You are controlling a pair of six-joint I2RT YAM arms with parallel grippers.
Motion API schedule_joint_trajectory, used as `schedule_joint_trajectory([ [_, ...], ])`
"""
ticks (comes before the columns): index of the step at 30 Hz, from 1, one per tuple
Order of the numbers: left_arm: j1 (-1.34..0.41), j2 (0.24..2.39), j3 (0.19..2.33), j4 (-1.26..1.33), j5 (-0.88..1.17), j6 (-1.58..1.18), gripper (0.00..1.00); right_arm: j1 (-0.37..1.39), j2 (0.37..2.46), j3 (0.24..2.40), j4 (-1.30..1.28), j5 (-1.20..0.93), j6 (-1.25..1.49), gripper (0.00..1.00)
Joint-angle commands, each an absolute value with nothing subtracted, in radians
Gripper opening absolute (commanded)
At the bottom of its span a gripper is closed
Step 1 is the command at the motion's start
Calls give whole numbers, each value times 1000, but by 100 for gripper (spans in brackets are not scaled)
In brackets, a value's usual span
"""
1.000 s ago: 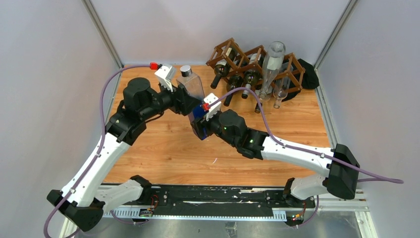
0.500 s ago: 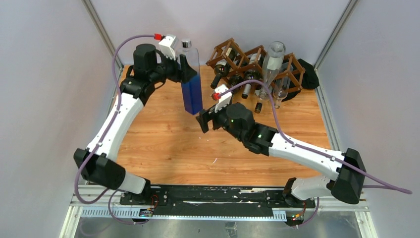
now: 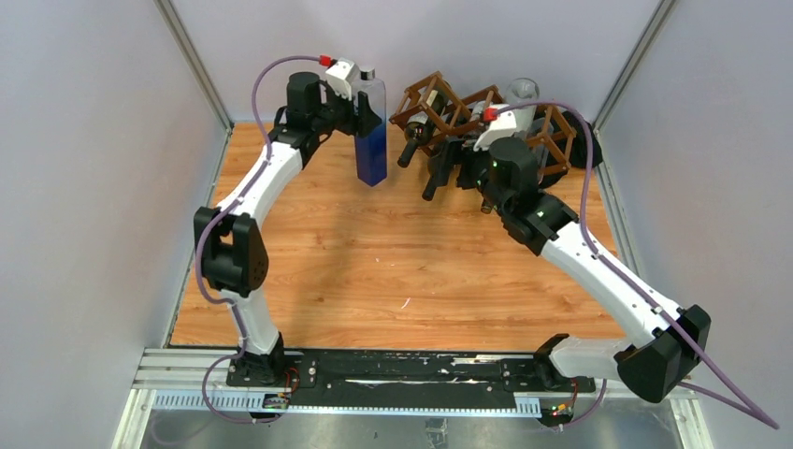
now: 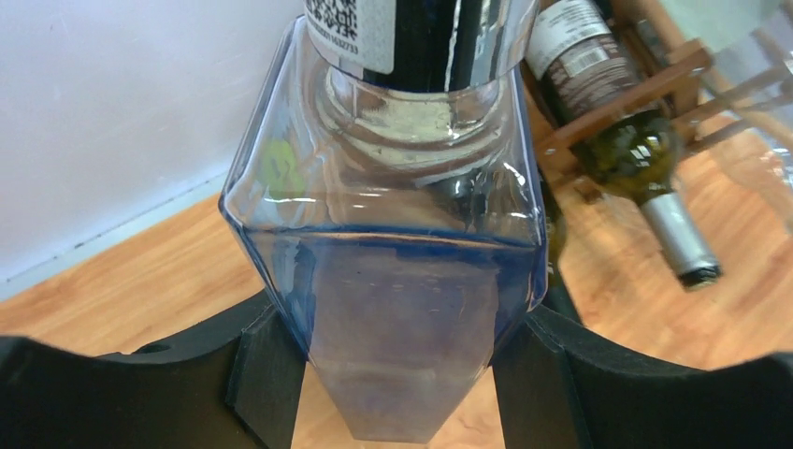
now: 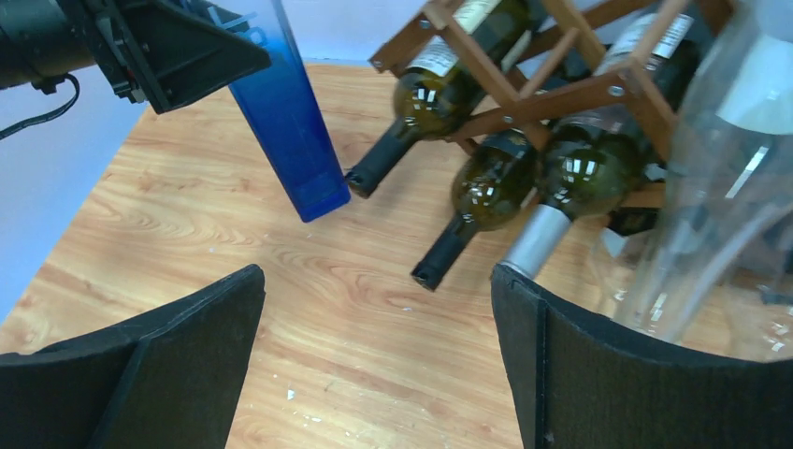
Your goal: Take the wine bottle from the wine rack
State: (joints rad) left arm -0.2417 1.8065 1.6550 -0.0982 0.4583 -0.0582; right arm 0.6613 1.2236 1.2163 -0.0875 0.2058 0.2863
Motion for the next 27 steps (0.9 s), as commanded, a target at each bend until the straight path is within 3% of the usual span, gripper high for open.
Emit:
schedule_joint_trajectory([
  [1,-220,1853,1758,170,489,-2,0,591,1208,1244,-149,177,325,94],
  [27,-177,1963,1491,652,434,72,0,402,1163,1150,-118,213,404,96],
])
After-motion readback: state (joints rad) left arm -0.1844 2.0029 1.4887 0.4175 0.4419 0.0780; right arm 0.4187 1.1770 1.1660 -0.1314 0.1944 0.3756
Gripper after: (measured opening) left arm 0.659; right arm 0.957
